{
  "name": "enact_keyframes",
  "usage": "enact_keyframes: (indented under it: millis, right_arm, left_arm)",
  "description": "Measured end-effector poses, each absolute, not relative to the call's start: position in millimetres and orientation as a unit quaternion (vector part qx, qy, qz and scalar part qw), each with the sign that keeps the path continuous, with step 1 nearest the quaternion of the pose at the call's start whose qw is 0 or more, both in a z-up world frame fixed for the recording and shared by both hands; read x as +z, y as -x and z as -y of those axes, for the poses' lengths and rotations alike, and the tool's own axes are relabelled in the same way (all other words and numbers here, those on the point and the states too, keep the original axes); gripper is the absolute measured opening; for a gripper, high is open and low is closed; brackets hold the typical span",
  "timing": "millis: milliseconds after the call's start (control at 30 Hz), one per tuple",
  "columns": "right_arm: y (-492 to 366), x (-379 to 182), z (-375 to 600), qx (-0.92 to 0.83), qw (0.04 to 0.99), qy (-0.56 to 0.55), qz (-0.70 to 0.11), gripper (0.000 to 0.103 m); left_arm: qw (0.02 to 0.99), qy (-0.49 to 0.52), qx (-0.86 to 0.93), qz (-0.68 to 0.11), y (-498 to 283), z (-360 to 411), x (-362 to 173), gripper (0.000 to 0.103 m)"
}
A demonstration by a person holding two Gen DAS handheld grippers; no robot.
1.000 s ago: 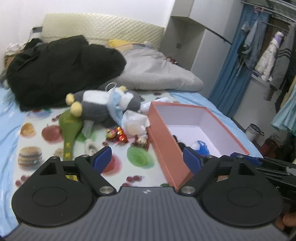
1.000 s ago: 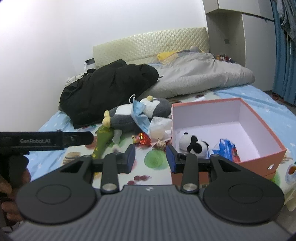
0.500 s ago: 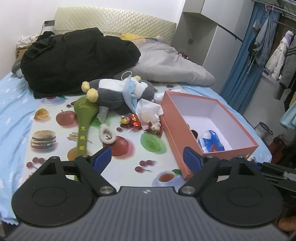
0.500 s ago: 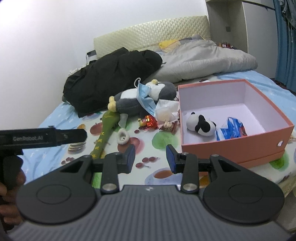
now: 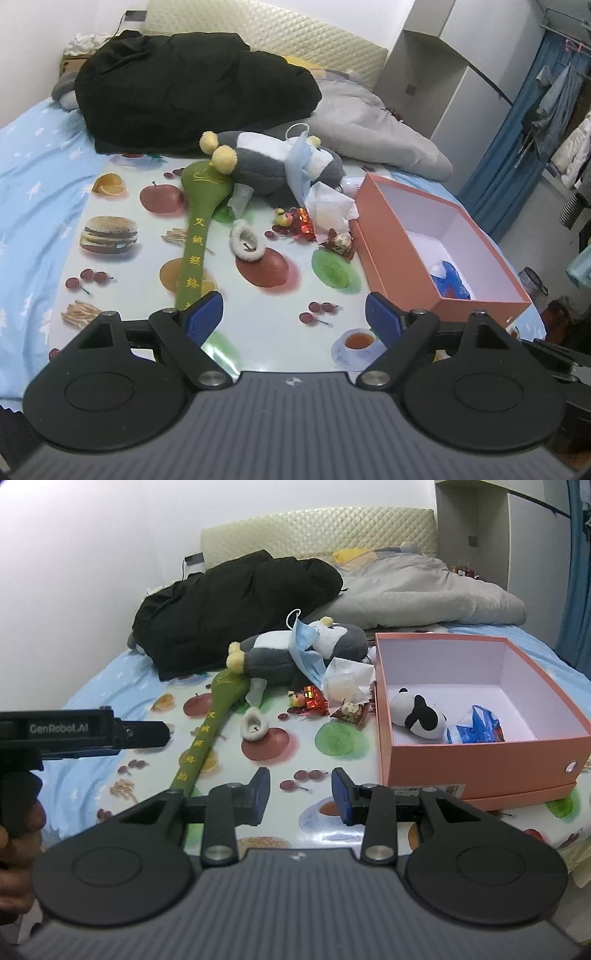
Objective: Organize soft objects
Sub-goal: 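Withdraw both tools from the box and move toward the white rope ring, then grasp the white rope ring with the left tool while the right tool grasps the red candy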
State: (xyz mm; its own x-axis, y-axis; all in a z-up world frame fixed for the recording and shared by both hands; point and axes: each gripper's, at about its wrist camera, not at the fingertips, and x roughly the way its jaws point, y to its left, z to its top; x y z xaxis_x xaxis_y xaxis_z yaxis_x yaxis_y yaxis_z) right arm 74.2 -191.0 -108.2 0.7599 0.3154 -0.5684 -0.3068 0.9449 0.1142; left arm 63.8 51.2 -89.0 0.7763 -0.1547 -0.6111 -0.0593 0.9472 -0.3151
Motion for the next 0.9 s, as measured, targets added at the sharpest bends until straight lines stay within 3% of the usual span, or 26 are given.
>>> enact_keyframes:
  millis: [433, 500, 533, 900]
  right_arm:
    - [-120, -127, 166, 0.154, 0.939, 0.020, -0.308, 0.041]
    - [-130, -130, 163, 0.155, 0.940, 0.024, -0.302, 0.063]
    - [-134, -131, 161, 0.155, 0.942, 0.024, -0.297, 0.067]
    - [-193, -151, 133, 0.141, 0.948, 0.056, -0.280, 0.067]
  left_arm:
    - [0.923, 0.183, -0.028, -0.338, -129, -64, -118, 0.087]
    - [0.922, 0.183, -0.029, -0.340, -146, -66, -124, 0.087]
    - [0.921, 0.182, -0.028, -0.342, -155, -67, -127, 0.087]
    - [0.910, 0.201, -0.027, -0.361, -233, -86, -168, 0.087]
